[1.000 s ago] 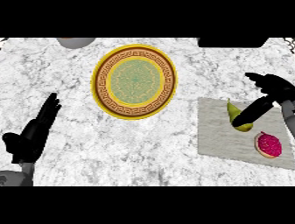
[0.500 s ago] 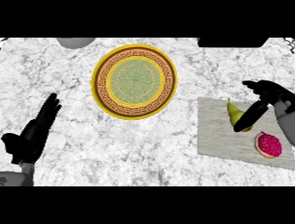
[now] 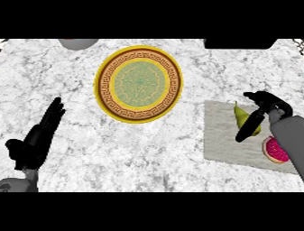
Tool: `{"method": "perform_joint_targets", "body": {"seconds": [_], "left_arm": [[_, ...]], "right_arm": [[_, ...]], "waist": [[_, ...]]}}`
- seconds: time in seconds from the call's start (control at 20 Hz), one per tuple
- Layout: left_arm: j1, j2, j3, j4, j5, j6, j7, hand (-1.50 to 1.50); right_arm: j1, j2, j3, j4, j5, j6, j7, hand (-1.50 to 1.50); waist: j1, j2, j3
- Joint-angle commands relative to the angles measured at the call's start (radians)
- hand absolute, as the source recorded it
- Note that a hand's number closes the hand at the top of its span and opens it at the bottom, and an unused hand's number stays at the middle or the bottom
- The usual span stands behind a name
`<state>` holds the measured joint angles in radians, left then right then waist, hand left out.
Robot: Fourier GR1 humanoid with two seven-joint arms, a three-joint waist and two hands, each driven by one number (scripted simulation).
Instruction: Pick the pear from the placemat and place it in the plate
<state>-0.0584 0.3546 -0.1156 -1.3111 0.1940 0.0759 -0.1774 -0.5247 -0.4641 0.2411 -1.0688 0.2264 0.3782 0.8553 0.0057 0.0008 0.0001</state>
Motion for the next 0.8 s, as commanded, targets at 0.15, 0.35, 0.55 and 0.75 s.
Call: {"method": "perform_joint_targets", "body": {"seconds": [0.15, 0.35, 0.55, 0.75], "left_arm": [[0.010, -0.057, 0.009, 0.025, -0.064, -0.008, -0.025, 0.00], [-0.040, -0.038, 0.058, 0.086, -0.035, -0.063, -0.026, 0.00], [-0.012, -0.034, 0.081, 0.058, -0.037, -0.066, -0.035, 0.00], [-0.086, -0.074, 0.043, 0.020, -0.077, 0.001, 0.077, 0.00]], "right_arm": [[-0.024, 0.091, -0.022, 0.133, 0.132, -0.048, -0.043, -1.50], [0.001, 0.053, -0.059, 0.138, 0.075, 0.074, -0.142, 1.50], [0.035, 0.098, -0.038, 0.065, 0.111, 0.047, -0.142, 1.50], [-0.036, 0.120, -0.053, 0.168, 0.146, 0.016, -0.198, 1.50]], "waist": [[0.002, 0.001, 0.000], [-0.004, 0.002, 0.000], [-0.005, -0.001, -0.001], [0.001, 0.003, 0.000]]}}
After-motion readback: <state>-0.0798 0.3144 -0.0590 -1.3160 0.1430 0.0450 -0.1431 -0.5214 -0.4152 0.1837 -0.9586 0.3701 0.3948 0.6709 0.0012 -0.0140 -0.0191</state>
